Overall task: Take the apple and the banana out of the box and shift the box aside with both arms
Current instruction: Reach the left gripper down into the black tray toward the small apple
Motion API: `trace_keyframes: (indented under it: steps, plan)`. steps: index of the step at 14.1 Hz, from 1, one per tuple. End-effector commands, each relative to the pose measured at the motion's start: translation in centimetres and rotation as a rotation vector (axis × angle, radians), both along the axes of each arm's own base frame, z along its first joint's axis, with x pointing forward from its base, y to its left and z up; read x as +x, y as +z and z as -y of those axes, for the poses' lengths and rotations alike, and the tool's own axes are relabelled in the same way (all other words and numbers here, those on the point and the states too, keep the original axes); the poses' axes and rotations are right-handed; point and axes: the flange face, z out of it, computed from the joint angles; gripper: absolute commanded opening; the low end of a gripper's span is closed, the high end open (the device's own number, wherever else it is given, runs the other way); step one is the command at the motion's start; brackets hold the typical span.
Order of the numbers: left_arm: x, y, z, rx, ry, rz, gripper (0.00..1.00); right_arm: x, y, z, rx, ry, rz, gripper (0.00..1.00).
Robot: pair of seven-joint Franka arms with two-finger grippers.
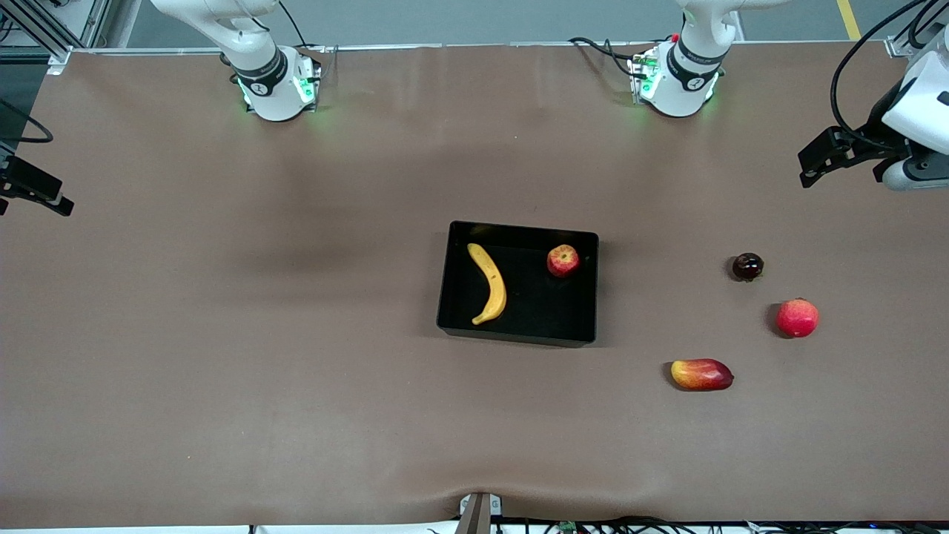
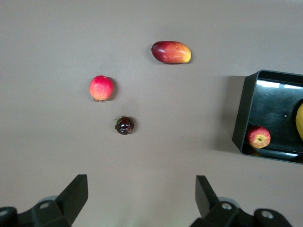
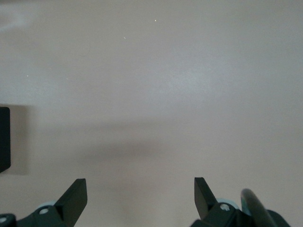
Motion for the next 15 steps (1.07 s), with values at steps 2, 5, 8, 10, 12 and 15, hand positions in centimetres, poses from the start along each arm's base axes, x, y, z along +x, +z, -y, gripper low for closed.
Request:
trace_keyframes:
  steps: [2,5,8,10,12,15]
  plan:
    - [-0.2,1.2,0.1,0.010,-0.004,0.008,1.00,0.0,0.4,0.2,0.001,-0.019,0.000,1.00]
    - [0.2,0.0,2.9,0.000,-0.045,-0.014,1.00,0.0,0.4,0.2,0.001,-0.019,0.000,1.00]
    - [1.3,-2.9,8.8,-0.088,0.034,-0.038,1.00,0.0,0.4,0.2,0.001,-0.019,0.000,1.00]
    - [3.1,-5.7,12.5,-0.129,0.075,-0.006,1.00,0.0,0.4,0.3,0.001,-0.020,0.000,1.00]
    - [4.9,-10.5,15.9,-0.160,0.065,-0.041,1.00,0.0,0.4,0.4,-0.001,-0.020,0.000,1.00]
    - [5.8,-17.2,21.5,-0.142,0.133,-0.069,1.00,0.0,0.4,0.3,0.001,-0.020,0.000,1.00]
